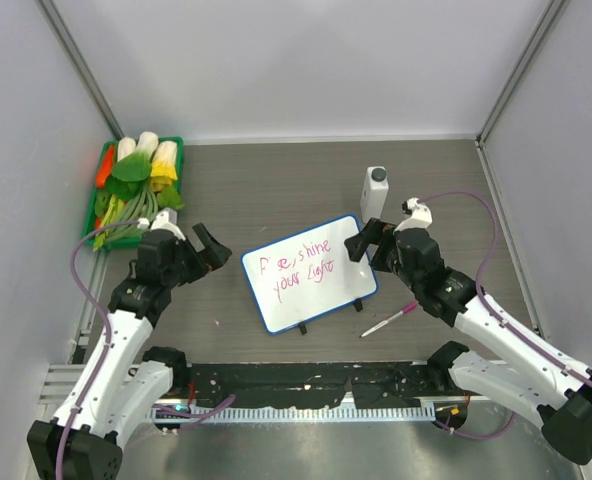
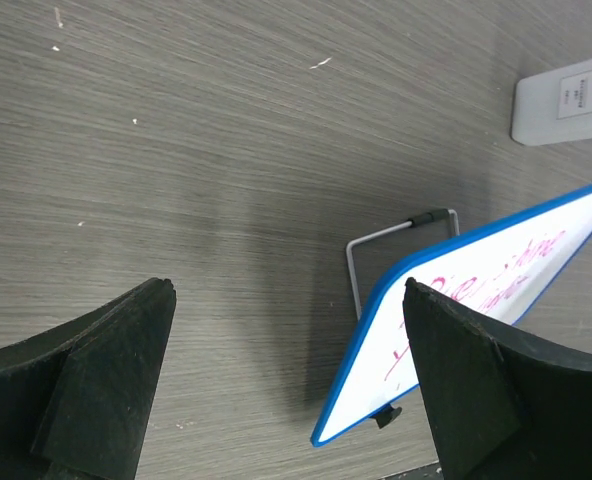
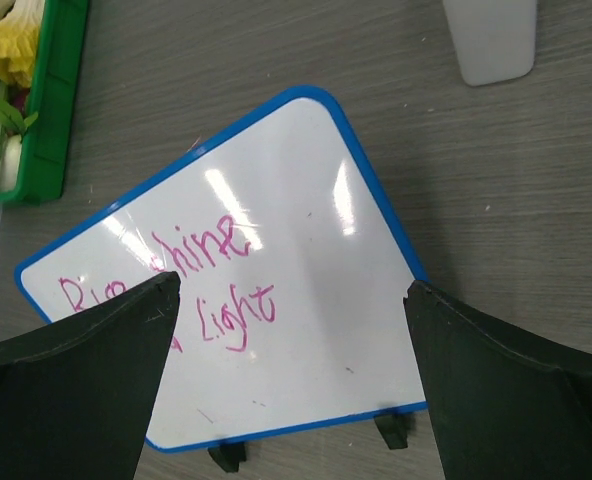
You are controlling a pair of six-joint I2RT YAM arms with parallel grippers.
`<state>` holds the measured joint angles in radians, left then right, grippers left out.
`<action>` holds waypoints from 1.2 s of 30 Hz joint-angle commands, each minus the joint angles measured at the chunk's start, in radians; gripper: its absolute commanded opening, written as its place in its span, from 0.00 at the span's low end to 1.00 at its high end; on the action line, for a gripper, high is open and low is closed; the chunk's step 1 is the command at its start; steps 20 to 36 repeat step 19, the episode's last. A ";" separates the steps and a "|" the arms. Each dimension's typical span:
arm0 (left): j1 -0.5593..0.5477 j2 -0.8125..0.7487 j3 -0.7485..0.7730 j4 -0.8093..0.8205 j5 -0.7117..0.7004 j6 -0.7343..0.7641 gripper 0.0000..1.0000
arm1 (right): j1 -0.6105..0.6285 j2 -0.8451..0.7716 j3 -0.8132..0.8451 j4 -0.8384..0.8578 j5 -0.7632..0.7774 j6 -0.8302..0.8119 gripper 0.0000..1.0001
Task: Write a sentence on the whiteboard
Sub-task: Reset both arms
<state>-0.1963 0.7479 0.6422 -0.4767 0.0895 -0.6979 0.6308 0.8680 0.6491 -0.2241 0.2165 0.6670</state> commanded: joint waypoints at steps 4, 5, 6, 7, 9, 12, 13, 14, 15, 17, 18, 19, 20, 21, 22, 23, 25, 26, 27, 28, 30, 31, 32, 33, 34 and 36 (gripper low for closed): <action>0.003 0.093 0.129 -0.045 -0.063 0.055 1.00 | -0.063 0.008 0.064 0.111 0.130 -0.079 1.00; 0.003 0.102 0.143 -0.051 -0.080 0.066 1.00 | -0.071 0.012 0.067 0.114 0.133 -0.093 1.00; 0.003 0.110 0.157 -0.059 -0.115 0.074 1.00 | -0.083 0.017 0.076 0.124 0.135 -0.119 0.99; 0.001 0.114 0.166 -0.065 -0.132 0.081 1.00 | -0.091 0.020 0.081 0.127 0.136 -0.136 0.99; 0.003 0.117 0.180 -0.065 -0.169 0.095 1.00 | -0.120 0.025 0.093 0.129 0.150 -0.165 0.99; 0.001 0.111 0.182 -0.034 -0.212 0.104 1.00 | -0.187 0.026 0.093 0.131 0.143 -0.205 0.99; 0.003 0.108 0.185 -0.025 -0.229 0.106 1.00 | -0.219 0.031 0.093 0.131 0.133 -0.220 1.00; 0.003 0.105 0.186 -0.016 -0.237 0.109 1.00 | -0.233 0.035 0.092 0.129 0.127 -0.225 1.00; 0.003 0.097 0.179 0.010 -0.238 0.118 0.99 | -0.268 0.043 0.090 0.124 0.126 -0.245 1.00; 0.001 0.094 0.157 0.052 -0.273 0.126 1.00 | -0.321 0.055 0.078 0.117 0.130 -0.267 1.00; 0.003 0.094 0.149 0.062 -0.311 0.126 1.00 | -0.341 0.057 0.072 0.118 0.130 -0.268 0.99; 0.001 0.094 0.137 0.070 -0.353 0.127 1.00 | -0.382 0.058 0.054 0.120 0.123 -0.267 1.00; 0.001 0.094 0.137 0.070 -0.353 0.127 1.00 | -0.382 0.058 0.054 0.120 0.123 -0.267 1.00; 0.001 0.094 0.137 0.070 -0.353 0.127 1.00 | -0.382 0.058 0.054 0.120 0.123 -0.267 1.00; 0.001 0.094 0.137 0.070 -0.353 0.127 1.00 | -0.382 0.058 0.054 0.120 0.123 -0.267 1.00; 0.001 0.094 0.137 0.070 -0.353 0.127 1.00 | -0.382 0.058 0.054 0.120 0.123 -0.267 1.00; 0.001 0.094 0.137 0.070 -0.353 0.127 1.00 | -0.382 0.058 0.054 0.120 0.123 -0.267 1.00; 0.001 0.094 0.137 0.070 -0.353 0.127 1.00 | -0.382 0.058 0.054 0.120 0.123 -0.267 1.00; 0.001 0.094 0.137 0.070 -0.353 0.127 1.00 | -0.382 0.058 0.054 0.120 0.123 -0.267 1.00; 0.001 0.094 0.137 0.070 -0.353 0.127 1.00 | -0.382 0.058 0.054 0.120 0.123 -0.267 1.00; 0.001 0.094 0.137 0.070 -0.353 0.127 1.00 | -0.382 0.058 0.054 0.120 0.123 -0.267 1.00; 0.001 0.094 0.137 0.070 -0.353 0.127 1.00 | -0.382 0.058 0.054 0.120 0.123 -0.267 1.00; 0.001 0.094 0.137 0.070 -0.353 0.127 1.00 | -0.382 0.058 0.054 0.120 0.123 -0.267 1.00; 0.001 0.094 0.137 0.070 -0.353 0.127 1.00 | -0.382 0.058 0.054 0.120 0.123 -0.267 1.00; 0.001 0.094 0.137 0.070 -0.353 0.127 1.00 | -0.382 0.058 0.054 0.120 0.123 -0.267 1.00; 0.001 0.094 0.137 0.070 -0.353 0.127 1.00 | -0.382 0.058 0.054 0.120 0.123 -0.267 1.00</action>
